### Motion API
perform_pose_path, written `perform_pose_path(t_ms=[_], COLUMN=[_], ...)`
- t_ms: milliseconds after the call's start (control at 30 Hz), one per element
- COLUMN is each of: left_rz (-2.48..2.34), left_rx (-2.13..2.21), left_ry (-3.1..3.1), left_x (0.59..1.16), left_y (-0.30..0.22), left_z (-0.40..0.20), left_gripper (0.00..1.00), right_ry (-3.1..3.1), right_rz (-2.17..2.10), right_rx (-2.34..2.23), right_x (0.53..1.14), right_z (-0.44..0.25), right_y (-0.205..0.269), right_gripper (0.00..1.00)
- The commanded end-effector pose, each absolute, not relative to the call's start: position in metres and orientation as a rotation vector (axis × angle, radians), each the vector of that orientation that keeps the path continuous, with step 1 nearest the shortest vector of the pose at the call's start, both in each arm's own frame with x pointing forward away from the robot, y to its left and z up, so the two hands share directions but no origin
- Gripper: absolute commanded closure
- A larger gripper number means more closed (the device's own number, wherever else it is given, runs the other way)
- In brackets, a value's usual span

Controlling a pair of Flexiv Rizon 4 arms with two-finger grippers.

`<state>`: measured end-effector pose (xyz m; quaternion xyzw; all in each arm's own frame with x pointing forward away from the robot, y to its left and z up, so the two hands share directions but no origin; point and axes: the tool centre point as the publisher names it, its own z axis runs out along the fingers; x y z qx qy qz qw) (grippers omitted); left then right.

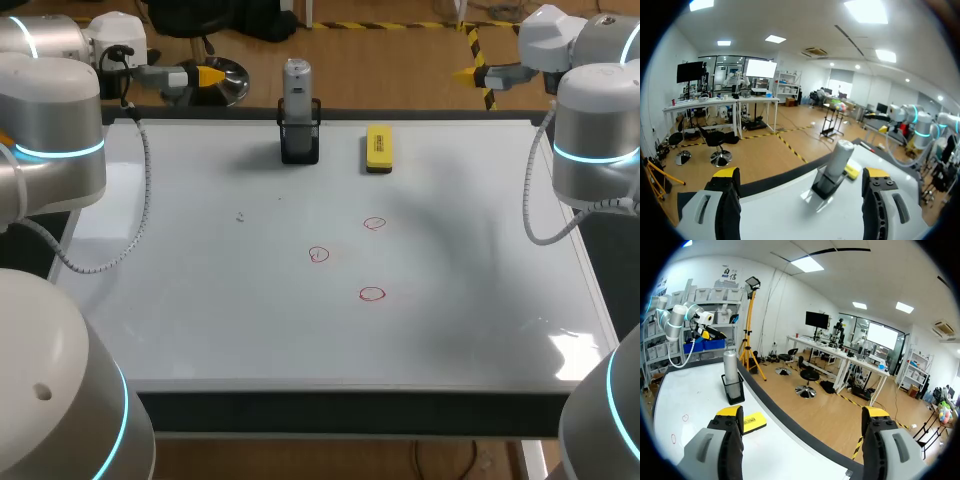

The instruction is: Pick up the inspection probe, press it on each red-marked spot on the whiteboard one by one, put down the probe, pick up the eraser, and wipe off all the red marks.

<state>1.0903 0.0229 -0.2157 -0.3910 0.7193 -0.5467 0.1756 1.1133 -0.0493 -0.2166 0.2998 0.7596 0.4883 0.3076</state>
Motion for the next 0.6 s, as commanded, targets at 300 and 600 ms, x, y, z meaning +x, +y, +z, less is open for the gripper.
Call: perform_pose_path(t_ms=[300, 600], left_rz=[-1.549, -1.56], left_rx=[-1.106, -1.094], left_ry=[2.036, 2.038], left_x=[1.0906, 1.0929], left_y=[0.0229, 0.0249], left_z=[-0.2164, -0.2172], left_gripper=[0.0, 0.0], right_ry=[2.01, 2.01], right_rz=[1.291, 1.291], right_rx=[0.793, 0.793], right_x=[1.1137, 1.1137], right_z=[-0.2165, -0.2165], right_y=[-0.0495, -0.0495], right_gripper=[0.0, 0.0])
